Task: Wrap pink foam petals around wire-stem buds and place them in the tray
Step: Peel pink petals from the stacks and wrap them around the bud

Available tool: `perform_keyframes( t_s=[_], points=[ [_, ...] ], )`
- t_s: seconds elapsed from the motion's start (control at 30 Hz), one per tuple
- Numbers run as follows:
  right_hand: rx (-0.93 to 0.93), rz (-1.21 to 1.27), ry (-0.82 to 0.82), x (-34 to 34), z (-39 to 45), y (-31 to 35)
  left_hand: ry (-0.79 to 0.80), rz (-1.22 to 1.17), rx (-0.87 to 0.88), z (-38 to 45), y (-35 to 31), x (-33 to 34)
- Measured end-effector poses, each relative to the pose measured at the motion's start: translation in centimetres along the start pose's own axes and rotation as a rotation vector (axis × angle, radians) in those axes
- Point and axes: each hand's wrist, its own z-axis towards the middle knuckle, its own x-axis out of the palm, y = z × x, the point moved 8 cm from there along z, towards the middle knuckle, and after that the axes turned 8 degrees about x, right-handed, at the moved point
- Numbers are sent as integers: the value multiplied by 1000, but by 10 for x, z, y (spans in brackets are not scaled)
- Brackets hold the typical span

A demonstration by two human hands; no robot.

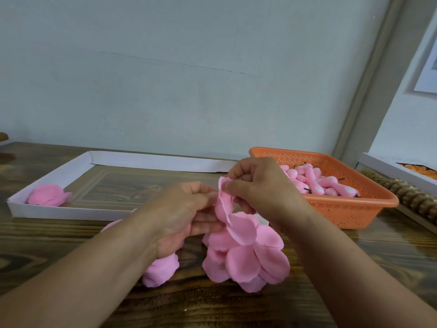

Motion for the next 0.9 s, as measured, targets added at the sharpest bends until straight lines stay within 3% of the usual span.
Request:
perform_keyframes(
  t_s=[0.2,0.43,0.7,0.9],
  points=[
    [15,49,83,7,-1,-3,21,-30,-1,0,3,0],
    [59,191,308,8,-5,-4,8,-42,5,1,2,-2],
    [-101,37,185,2,-1,3,34,-82,-39,1,4,0],
    [-115,-40,327,7,-4,0,92,-41,-76,-1,10,3]
  ],
)
